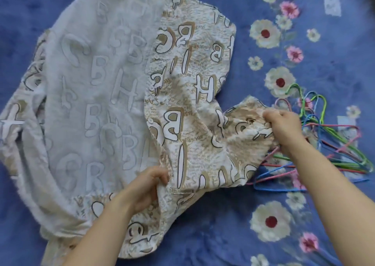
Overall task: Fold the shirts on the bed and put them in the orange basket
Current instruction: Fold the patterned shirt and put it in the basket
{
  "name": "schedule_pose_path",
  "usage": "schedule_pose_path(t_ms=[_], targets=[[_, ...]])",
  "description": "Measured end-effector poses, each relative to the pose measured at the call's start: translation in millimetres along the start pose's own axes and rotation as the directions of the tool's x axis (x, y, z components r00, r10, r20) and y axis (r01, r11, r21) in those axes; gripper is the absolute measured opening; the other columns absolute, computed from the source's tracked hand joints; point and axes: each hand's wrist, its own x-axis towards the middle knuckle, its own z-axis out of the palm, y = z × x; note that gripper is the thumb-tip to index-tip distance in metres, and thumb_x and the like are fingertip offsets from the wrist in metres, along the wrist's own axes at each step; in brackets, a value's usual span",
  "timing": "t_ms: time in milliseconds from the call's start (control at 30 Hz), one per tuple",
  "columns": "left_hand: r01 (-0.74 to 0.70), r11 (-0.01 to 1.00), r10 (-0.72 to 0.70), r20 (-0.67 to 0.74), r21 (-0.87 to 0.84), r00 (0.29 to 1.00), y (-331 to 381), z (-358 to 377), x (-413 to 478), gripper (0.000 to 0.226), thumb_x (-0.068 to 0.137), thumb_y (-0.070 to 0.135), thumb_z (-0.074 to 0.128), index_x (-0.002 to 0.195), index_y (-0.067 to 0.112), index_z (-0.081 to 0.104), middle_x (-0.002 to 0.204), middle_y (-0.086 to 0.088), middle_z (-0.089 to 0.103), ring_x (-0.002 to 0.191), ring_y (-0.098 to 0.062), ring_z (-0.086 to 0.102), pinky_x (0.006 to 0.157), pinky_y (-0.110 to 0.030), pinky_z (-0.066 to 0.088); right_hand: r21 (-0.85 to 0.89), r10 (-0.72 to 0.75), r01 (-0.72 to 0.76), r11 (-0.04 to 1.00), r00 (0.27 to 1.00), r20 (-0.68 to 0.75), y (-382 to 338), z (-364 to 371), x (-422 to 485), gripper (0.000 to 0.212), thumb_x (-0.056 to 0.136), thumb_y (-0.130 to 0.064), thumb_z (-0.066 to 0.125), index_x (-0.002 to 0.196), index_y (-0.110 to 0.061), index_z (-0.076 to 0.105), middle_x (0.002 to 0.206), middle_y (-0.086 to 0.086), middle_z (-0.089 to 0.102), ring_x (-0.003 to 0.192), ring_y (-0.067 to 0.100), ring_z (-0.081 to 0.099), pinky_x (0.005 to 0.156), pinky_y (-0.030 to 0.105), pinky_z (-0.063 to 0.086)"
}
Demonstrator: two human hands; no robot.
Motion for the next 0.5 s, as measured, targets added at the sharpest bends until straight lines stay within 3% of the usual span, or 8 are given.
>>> schedule_pose_path(t_ms=[100, 200, 233, 300, 367, 433, 467, 500], targets=[[0.01, 0.991, -0.009, 0.003, -0.136, 1.0, -20.8, 2.9, -0.8, 0.027, 0.076, 0.015, 0.05, 0.092, -0.005, 0.058, 0.073, -0.014, 0.063, 0.055, -0.02, 0.06, 0.051, -0.026, 0.048, -0.184, 0.106, -0.133, 0.974, 0.983, -0.151, 46.5, -50.8, -19.9, 0.031, 0.086, -0.022, 0.065, 0.066, -0.001, 0.054, 0.063, 0.014, 0.042, 0.063, 0.023, 0.04, 0.058, 0.035, 0.025], [0.096, 0.993, -0.098, 0.035, 0.07, 0.995, -45.8, 7.8, -2.5, 0.08, 0.069, 0.06, 0.058, 0.132, 0.011, 0.051, 0.119, -0.011, 0.062, 0.096, -0.025, 0.06, 0.087, -0.041, 0.046, -0.222, 0.197, -0.214, 0.951, 0.976, -0.097, 80.8, -66.2, -44.1, 0.047, 0.09, -0.039, 0.061, 0.063, -0.001, 0.052, 0.062, 0.015, 0.046, 0.065, 0.024, 0.044, 0.059, 0.037, 0.032], [0.093, 0.982, -0.1, 0.037, 0.162, 0.994, -50.1, 12.7, -4.4, 0.091, 0.066, 0.067, 0.059, 0.143, 0.021, 0.04, 0.142, -0.008, 0.047, 0.119, -0.027, 0.051, 0.103, -0.047, 0.036, -0.172, 0.236, -0.237, 0.956, 0.971, -0.027, 85.9, -63.4, -47.8, 0.049, 0.089, -0.044, 0.06, 0.065, -0.003, 0.055, 0.063, 0.013, 0.05, 0.064, 0.024, 0.046, 0.06, 0.036, 0.035], [0.035, 0.923, -0.042, 0.009, 0.383, 0.999, -63.9, 21.8, -5.2, 0.111, 0.062, 0.065, 0.067, 0.151, 0.027, 0.014, 0.157, 0.003, 0.016, 0.143, -0.022, 0.022, 0.114, -0.046, 0.018, -0.155, 0.275, -0.257, 0.954, 0.955, 0.108, 95.3, -57.2, -53.3, 0.037, 0.08, -0.047, 0.071, 0.068, -0.011, 0.066, 0.066, 0.007, 0.062, 0.064, 0.02, 0.055, 0.066, 0.034, 0.042], [0.006, 0.793, 0.059, -0.086, 0.609, 0.995, -74.6, 24.4, -5.2, 0.103, 0.069, 0.04, 0.074, 0.151, 0.017, 0.016, 0.151, -0.002, 0.03, 0.135, -0.021, 0.036, 0.11, -0.039, 0.03, -0.1, 0.255, -0.244, 0.965, 0.96, 0.118, 99.0, -53.3, -53.3, 0.02, 0.069, -0.027, 0.082, 0.066, -0.013, 0.068, 0.067, 0.005, 0.065, 0.065, 0.02, 0.057, 0.066, 0.034, 0.044], [0.037, 0.788, 0.03, -0.099, 0.615, 0.995, -78.1, 18.7, -10.6, 0.086, 0.063, 0.023, 0.067, 0.141, 0.008, 0.033, 0.111, -0.007, 0.055, 0.085, -0.013, 0.057, 0.075, -0.036, 0.049, 0.094, 0.284, -0.28, 0.955, 0.958, -0.032, 102.1, -58.1, -50.7, 0.019, 0.061, -0.005, 0.076, 0.062, -0.008, 0.058, 0.067, 0.009, 0.054, 0.065, 0.02, 0.051, 0.056, 0.032, 0.041], [0.092, 0.826, -0.057, -0.081, 0.555, 0.995, -81.1, 13.2, -13.4, 0.088, 0.059, 0.017, 0.063, 0.139, 0.0, 0.031, 0.089, -0.006, 0.055, 0.061, -0.009, 0.049, 0.054, -0.03, 0.04, 0.215, 0.335, -0.308, 0.927, 0.936, -0.104, 101.4, -62.9, -50.2, 0.018, 0.061, 0.002, 0.07, 0.062, -0.006, 0.054, 0.066, 0.01, 0.048, 0.06, 0.019, 0.048, 0.048, 0.027, 0.04], [0.133, 0.844, -0.121, -0.056, 0.52, 0.991, -86.6, 7.1, -17.4, 0.09, 0.058, 0.012, 0.06, 0.138, -0.01, 0.024, 0.077, -0.011, 0.053, 0.049, -0.008, 0.039, 0.045, -0.026, 0.03, 0.268, 0.368, -0.32, 0.909, 0.917, -0.152, 102.0, -67.2, -50.8, 0.017, 0.065, 0.007, 0.064, 0.063, -0.004, 0.052, 0.064, 0.01, 0.045, 0.052, 0.018, 0.047, 0.038, 0.021, 0.037]])
